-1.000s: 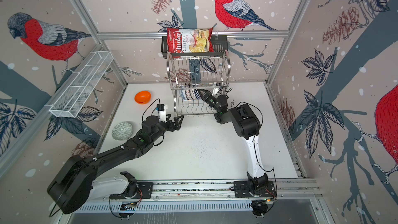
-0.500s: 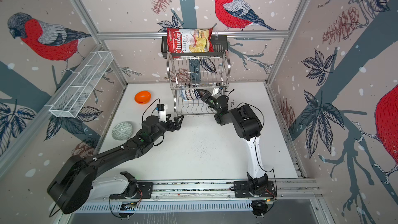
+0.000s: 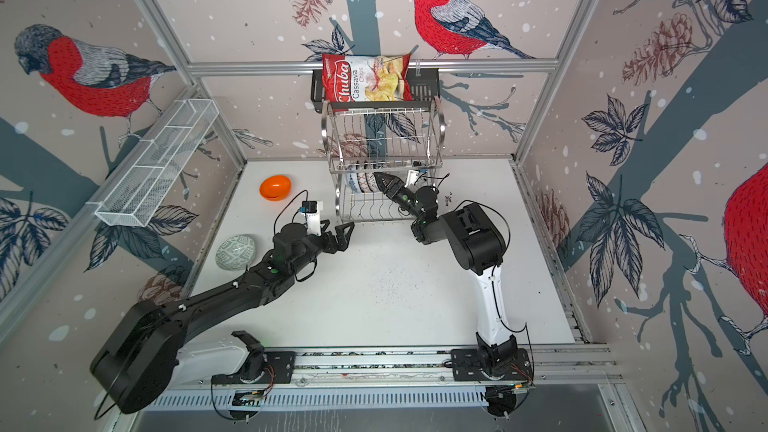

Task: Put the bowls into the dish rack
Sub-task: 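Open the right gripper and release the orange-patterned bowl in the rack, then withdraw the open right gripper out of the rack toward the robot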

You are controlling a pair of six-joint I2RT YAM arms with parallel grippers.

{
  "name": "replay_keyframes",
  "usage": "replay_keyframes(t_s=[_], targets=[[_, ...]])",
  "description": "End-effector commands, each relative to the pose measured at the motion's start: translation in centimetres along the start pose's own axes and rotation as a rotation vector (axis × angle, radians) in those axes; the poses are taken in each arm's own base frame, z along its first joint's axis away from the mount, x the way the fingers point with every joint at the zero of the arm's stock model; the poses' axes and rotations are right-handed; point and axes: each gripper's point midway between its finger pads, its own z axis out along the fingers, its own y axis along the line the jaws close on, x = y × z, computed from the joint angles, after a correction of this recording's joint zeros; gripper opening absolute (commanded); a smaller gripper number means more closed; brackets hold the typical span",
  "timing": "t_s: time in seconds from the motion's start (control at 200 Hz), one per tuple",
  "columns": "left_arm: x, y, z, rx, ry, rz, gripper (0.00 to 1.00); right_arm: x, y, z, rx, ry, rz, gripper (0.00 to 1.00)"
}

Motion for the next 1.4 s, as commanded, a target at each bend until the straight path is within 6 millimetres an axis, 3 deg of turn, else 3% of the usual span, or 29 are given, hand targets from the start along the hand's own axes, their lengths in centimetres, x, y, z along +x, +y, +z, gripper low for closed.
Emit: replay_keyframes(t_s=[0.0, 0.225, 0.525, 0.91, 1.101, 1.396], targets=[[-0.6, -0.2, -0.1, 0.006, -0.016, 0.015, 0.98, -0.7, 1.7, -0.1, -0.045, -0.030, -0.038, 0.68], [-0.6, -0.2, -0.1, 0.008, -0.016, 0.016, 0.98, 0.0, 2.2, -0.2, -0.053, -0.018, -0.033, 0.86], [-0.6, -0.1, -0.1, 0.000, -0.019, 0.009, 0.98, 1.2, 2.8, -0.5, -0.049, -0.011, -0.020, 1.00], [-0.6, 0.8, -0.1, -0.044, -0.026, -0.011, 0.98, 3.0, 3.9, -1.0, -0.059, 0.014, -0.010, 1.00], [-1.1, 2.2, -1.1, -0.101, -0.069, -0.047, 0.98, 2.9, 5.3, -2.1, -0.073, 0.012, -0.016, 1.00], [-1.2, 2.3, -1.2, -0.096, -0.076, -0.069, 0.98, 3.6, 6.3, -4.8, -0.059, 0.019, -0.003, 0.99]])
